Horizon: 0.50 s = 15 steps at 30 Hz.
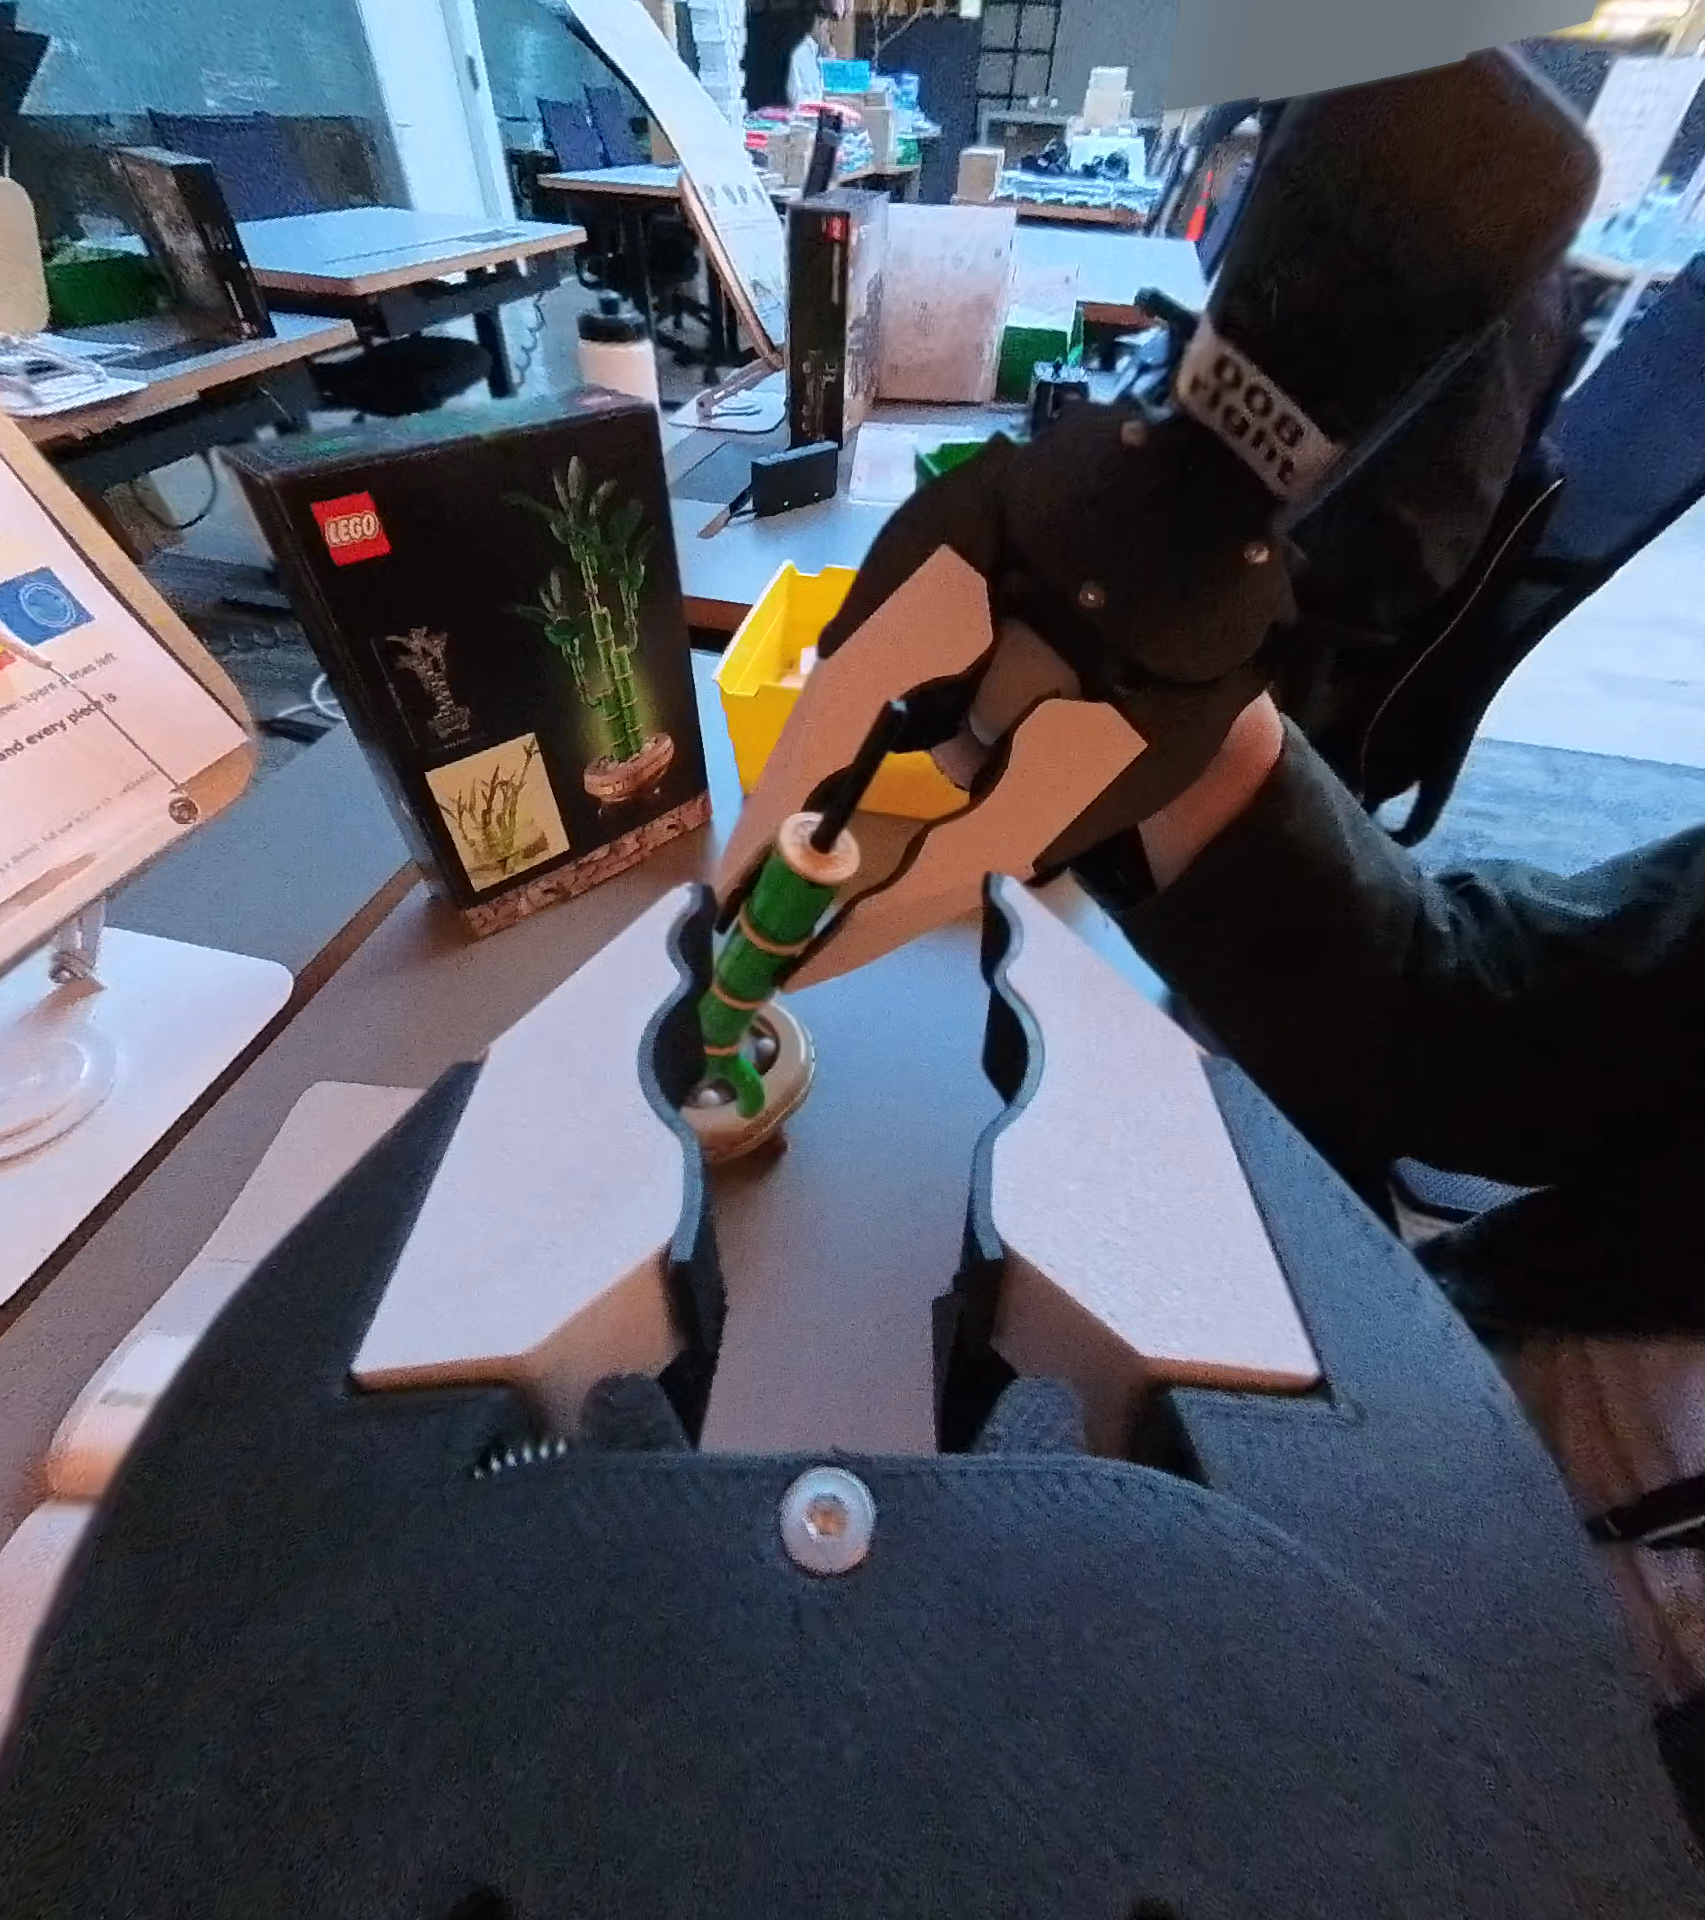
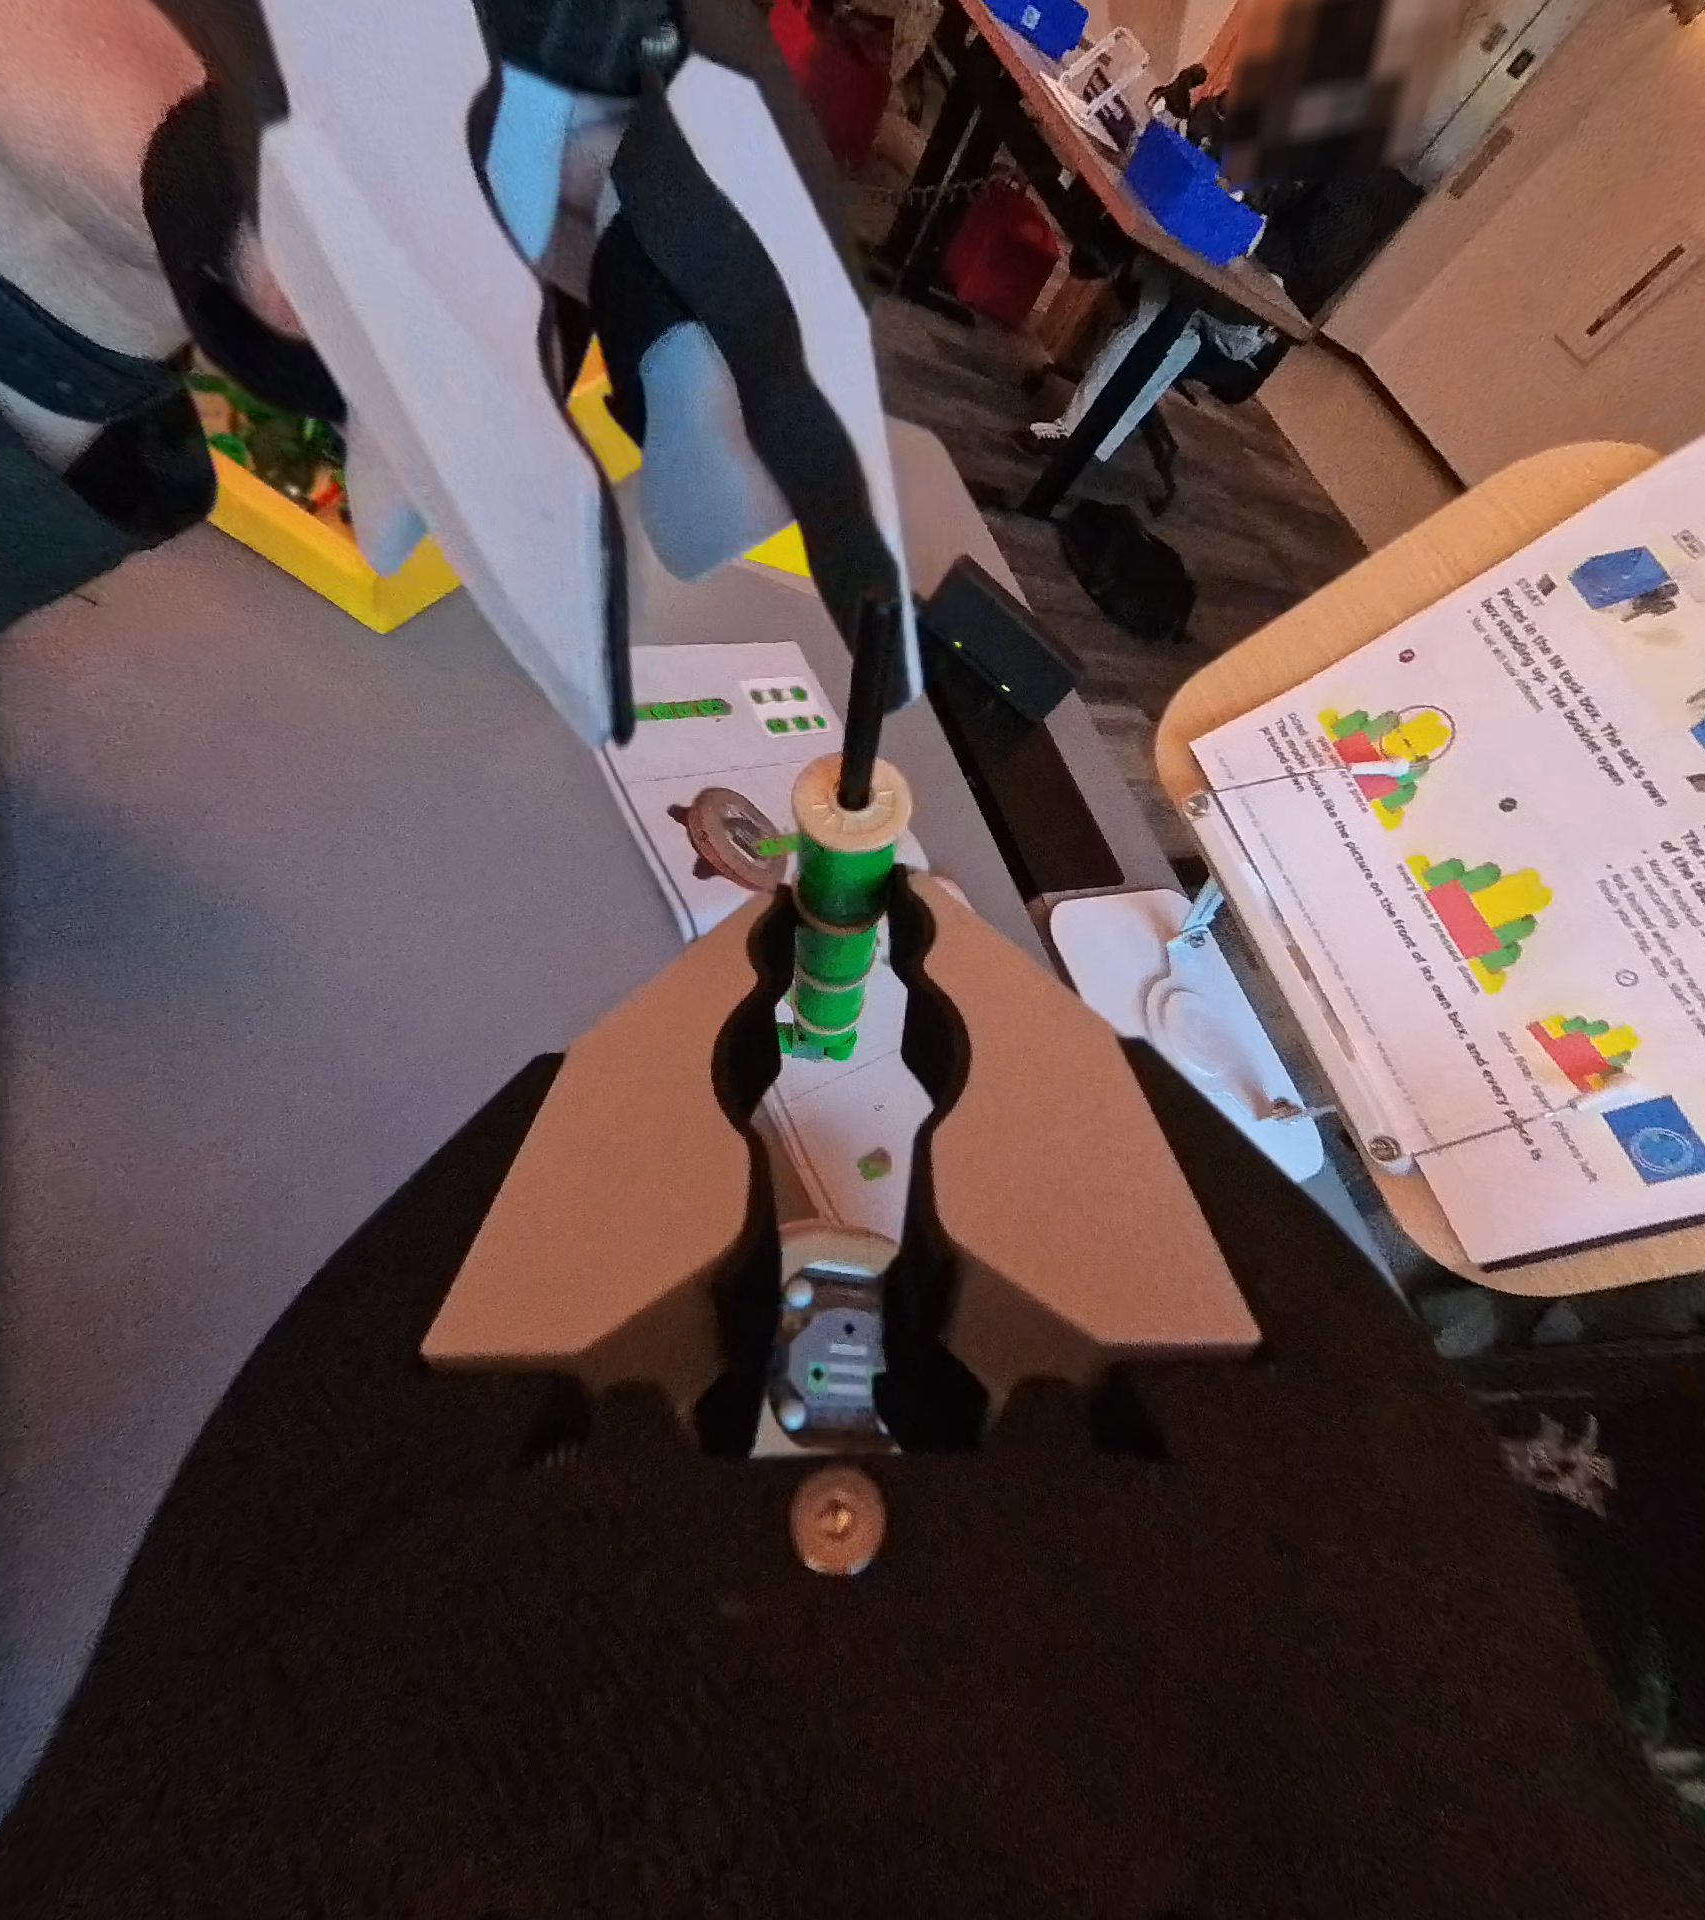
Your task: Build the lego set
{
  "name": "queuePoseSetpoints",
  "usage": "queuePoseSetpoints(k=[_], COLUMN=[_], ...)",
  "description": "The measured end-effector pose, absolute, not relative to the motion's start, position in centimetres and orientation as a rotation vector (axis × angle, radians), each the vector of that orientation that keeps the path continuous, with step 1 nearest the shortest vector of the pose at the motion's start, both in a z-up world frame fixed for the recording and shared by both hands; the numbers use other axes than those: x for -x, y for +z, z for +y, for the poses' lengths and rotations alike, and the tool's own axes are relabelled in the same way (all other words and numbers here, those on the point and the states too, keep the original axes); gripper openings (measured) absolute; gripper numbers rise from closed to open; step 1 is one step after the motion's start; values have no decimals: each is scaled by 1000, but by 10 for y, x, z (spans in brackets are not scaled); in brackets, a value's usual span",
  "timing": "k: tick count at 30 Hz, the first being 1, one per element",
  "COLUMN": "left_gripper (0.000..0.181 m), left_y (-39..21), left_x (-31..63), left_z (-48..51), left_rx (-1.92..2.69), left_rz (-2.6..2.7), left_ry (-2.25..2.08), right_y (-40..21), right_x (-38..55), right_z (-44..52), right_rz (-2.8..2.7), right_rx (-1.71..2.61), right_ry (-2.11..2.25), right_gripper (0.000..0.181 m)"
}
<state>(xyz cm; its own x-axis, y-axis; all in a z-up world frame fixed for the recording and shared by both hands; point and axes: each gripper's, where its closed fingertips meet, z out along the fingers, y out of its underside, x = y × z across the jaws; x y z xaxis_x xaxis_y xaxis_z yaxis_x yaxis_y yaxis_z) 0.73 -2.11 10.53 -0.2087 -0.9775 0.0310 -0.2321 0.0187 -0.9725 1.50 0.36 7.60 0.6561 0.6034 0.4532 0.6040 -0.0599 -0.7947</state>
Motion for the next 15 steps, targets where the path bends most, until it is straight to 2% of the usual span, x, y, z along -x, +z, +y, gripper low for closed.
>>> queuePoseSetpoints(k=[4, 6, 7, 13, 14, 15], left_gripper=[49, 32, 17, 16, 16, 16], left_y=[86, 84, 83, 66, 66, 67], left_x=[-7, -5, -3, 15, 21, 27], left_z=[-10, -11, -15, -13, -12, -14], left_rx=[1283, 1237, 1210, 1231, 1227, 1214], left_rz=[1465, 1433, 1436, 1343, 1309, 1279], left_ry=[-1148, -1177, -1206, -1334, -1383, -1467], right_y=[66, 60, 56, 35, 33, 32], right_x=[4, 9, 11, 29, 34, 41], right_z=[5, 6, 5, 1, 7, 10], right_rz=[-1028, -1053, -1067, -1145, -1125, -1074], right_rx=[1759, 1780, 1797, 1853, 1831, 1809], right_ry=[34, 1, -10, 27, 69, 117], right_gripper=[16, 16, 16, 18, 20, 33])
